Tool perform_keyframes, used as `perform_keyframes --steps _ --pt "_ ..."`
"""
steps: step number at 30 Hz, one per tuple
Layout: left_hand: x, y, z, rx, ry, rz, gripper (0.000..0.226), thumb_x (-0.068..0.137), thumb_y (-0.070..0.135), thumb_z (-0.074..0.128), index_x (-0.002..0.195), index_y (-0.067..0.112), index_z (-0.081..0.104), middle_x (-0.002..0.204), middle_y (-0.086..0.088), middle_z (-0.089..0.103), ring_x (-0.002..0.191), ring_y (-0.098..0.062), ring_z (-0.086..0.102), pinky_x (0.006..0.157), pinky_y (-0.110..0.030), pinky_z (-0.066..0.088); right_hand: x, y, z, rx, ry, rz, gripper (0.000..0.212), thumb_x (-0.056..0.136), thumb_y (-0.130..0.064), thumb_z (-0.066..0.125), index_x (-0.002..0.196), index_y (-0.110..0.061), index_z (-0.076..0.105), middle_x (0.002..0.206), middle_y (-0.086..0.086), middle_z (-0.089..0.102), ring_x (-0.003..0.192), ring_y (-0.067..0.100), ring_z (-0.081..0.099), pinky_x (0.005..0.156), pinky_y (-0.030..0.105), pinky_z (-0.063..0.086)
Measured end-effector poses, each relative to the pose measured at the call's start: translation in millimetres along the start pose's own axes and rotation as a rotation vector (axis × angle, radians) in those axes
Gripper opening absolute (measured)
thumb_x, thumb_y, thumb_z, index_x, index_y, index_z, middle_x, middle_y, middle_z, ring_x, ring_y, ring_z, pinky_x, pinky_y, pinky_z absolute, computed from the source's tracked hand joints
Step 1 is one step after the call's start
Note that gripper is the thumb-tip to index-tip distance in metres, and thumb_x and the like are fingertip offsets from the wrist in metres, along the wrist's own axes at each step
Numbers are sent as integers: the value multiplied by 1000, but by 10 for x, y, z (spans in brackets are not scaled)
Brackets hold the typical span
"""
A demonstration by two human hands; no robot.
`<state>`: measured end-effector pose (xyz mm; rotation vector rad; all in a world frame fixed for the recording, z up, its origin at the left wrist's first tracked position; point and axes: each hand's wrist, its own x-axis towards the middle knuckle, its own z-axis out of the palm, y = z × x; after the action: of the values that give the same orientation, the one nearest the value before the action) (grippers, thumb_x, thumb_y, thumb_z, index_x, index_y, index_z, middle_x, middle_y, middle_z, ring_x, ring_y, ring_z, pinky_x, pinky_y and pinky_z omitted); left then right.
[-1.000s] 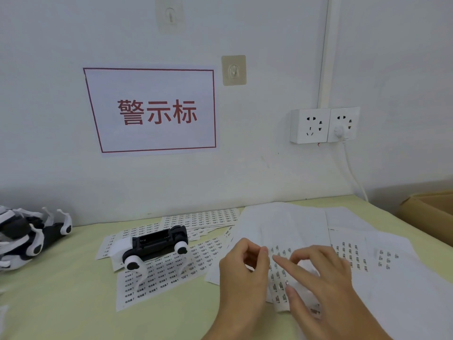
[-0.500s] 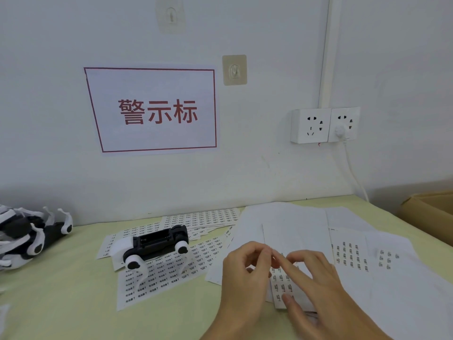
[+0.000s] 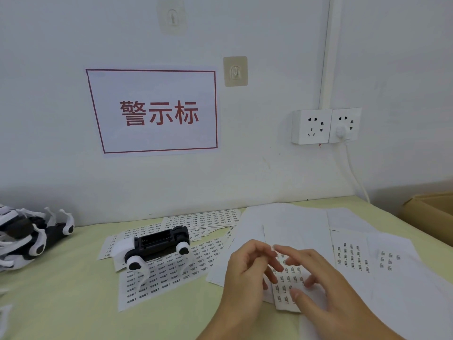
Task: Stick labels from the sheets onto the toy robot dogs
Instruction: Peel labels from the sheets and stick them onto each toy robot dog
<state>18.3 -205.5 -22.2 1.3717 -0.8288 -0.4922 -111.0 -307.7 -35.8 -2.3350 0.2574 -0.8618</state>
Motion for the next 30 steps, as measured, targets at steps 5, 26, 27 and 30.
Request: perform_keyframes --steps 5,26,27,30 --pt "14 11 -4 -17 4 -2 21 99 7 52 82 10 65 72 -5 70 62 -16 60 55 -24 43 -5 -2 -12 45 6 39 71 78 -17 64 131 -61 45 117 -18 60 117 8 53 78 21 47" --pt "-16 -43 62 200 6 101 13 89 19 73 79 23 79 67 2 72 66 -14 68 66 -29 55 46 -5 -49 252 202 352 22 84 -9 75 76 -30 78 80 -5 74 72 9 65 67 29 53" --pt "-19 -43 62 205 1 107 13 88 19 73 79 24 80 67 2 72 68 -17 69 66 -30 56 47 -8 -53 244 204 357 20 83 -10 75 76 -28 78 80 -5 74 73 9 66 67 29 53" --pt "-29 -45 61 230 -16 121 13 88 20 72 79 26 79 67 3 72 68 -18 69 65 -30 55 55 -6 -66 237 210 363 16 84 -9 74 74 -22 77 78 -3 73 76 9 65 64 24 53"
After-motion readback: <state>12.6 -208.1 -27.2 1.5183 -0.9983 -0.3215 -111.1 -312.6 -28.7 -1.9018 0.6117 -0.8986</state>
